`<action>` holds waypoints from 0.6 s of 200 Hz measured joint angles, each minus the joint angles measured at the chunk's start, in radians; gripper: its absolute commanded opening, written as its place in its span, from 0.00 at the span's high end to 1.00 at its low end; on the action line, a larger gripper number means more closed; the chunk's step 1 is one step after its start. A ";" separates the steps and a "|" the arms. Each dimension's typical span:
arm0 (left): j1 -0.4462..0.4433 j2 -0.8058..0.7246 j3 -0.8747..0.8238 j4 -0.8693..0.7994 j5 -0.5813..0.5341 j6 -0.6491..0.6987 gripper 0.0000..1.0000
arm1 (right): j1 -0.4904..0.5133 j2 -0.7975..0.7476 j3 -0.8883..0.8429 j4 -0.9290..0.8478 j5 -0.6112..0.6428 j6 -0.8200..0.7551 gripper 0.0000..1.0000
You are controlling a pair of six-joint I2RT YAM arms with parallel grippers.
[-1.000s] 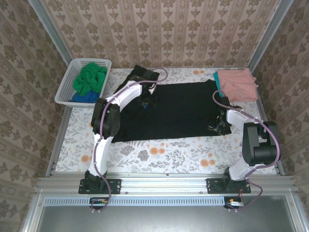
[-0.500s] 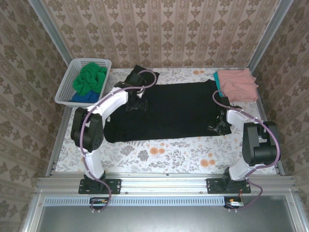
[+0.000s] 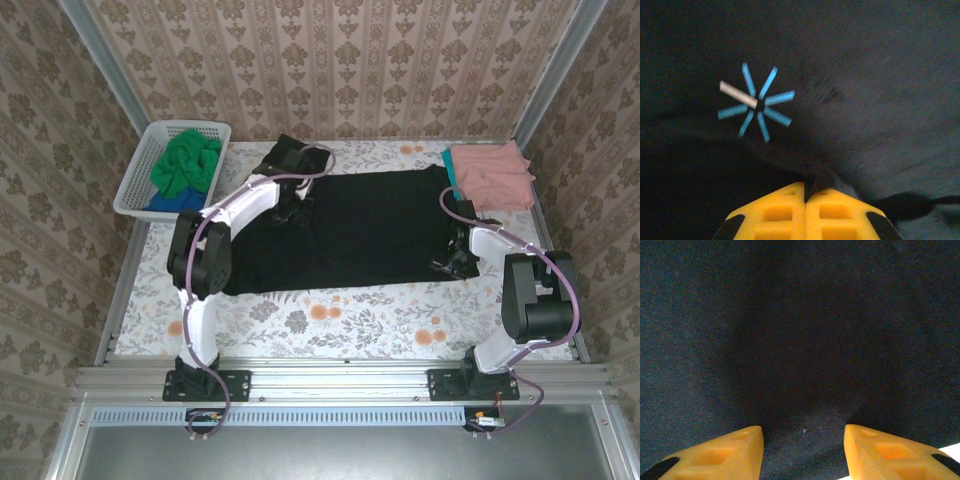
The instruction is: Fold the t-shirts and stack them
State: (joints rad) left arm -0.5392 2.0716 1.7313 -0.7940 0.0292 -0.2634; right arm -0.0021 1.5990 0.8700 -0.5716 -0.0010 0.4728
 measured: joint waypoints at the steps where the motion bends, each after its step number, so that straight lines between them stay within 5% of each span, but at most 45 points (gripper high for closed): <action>1: -0.001 0.001 0.005 -0.001 -0.001 0.001 0.96 | 0.000 0.000 0.000 0.000 0.000 0.000 0.52; 18: -0.026 0.046 0.116 -0.024 -0.023 0.041 0.92 | 0.000 0.002 0.000 0.000 0.000 0.000 0.53; 36: -0.047 0.121 0.221 -0.059 -0.045 0.073 0.64 | 0.000 0.002 0.000 0.000 0.000 0.000 0.53; 59: -0.050 0.200 0.256 -0.096 -0.068 0.089 0.52 | 0.000 0.002 0.000 0.000 0.000 0.000 0.52; 93: -0.035 0.185 0.157 -0.125 -0.114 0.083 0.37 | 0.000 0.000 0.000 0.000 0.000 0.000 0.51; 120: -0.010 -0.009 -0.072 -0.098 -0.170 0.059 0.31 | 0.005 -0.001 0.018 -0.010 -0.003 0.000 0.48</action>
State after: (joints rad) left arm -0.5488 2.0628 1.6592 -0.8921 -0.1406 -0.2043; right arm 0.0025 1.5982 0.8883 -0.5812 -0.0044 0.4732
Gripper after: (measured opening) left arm 0.665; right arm 0.503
